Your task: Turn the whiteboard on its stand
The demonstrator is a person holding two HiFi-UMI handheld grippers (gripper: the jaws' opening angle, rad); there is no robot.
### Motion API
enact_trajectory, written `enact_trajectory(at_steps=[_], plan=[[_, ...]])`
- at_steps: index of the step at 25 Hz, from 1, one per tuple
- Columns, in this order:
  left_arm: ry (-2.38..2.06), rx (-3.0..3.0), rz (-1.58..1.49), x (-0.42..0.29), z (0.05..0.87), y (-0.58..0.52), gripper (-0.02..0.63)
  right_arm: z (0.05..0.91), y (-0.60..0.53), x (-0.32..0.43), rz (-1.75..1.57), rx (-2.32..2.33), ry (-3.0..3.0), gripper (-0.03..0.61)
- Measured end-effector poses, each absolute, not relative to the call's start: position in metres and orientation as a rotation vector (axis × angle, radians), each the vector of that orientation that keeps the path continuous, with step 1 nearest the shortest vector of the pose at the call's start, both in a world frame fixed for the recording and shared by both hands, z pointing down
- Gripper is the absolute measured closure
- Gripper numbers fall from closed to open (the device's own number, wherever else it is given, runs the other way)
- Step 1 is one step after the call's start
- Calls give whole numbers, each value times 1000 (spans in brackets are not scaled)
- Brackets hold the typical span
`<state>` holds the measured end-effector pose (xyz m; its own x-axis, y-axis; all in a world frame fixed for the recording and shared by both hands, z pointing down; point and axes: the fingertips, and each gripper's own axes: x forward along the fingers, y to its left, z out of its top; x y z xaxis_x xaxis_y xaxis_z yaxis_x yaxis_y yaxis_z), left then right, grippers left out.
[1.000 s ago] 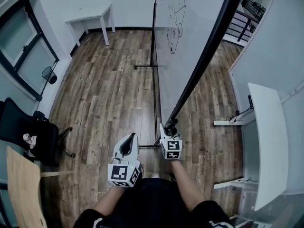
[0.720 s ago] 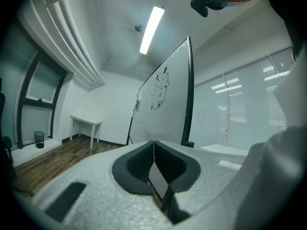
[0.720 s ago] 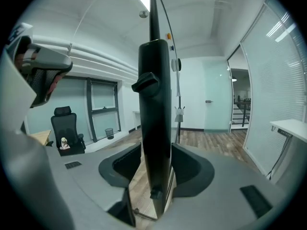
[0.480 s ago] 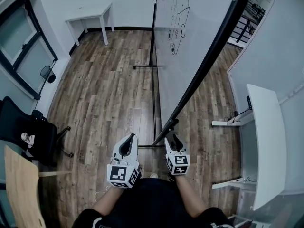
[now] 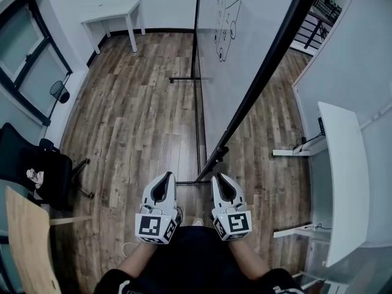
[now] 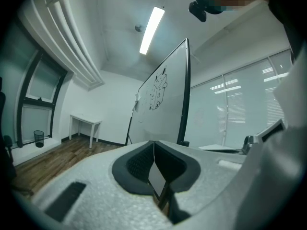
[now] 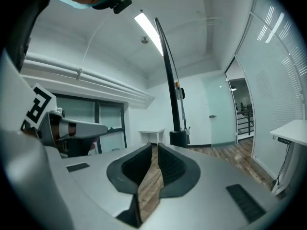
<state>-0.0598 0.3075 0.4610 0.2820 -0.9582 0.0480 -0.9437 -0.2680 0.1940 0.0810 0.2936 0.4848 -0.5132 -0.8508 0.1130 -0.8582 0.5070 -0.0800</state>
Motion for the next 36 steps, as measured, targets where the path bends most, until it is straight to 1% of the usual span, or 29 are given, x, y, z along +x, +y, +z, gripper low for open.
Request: enact_trajectory(at_steps=[4,8,12,36], plan=[[-1780,2351,-108,-61,465,310,595,467,306,82,175,1522,-2728,546],[-1800,2339,-108,-62,467,311,595,471,315,82,187,1520,-2733,561],[-1800,2353,-100,-60,468,312,595,484,321,78,210,1499,-2699,565],[-1770,2346,-99,-51,473,315,595,493,319,78,236,1484,-2674,565]])
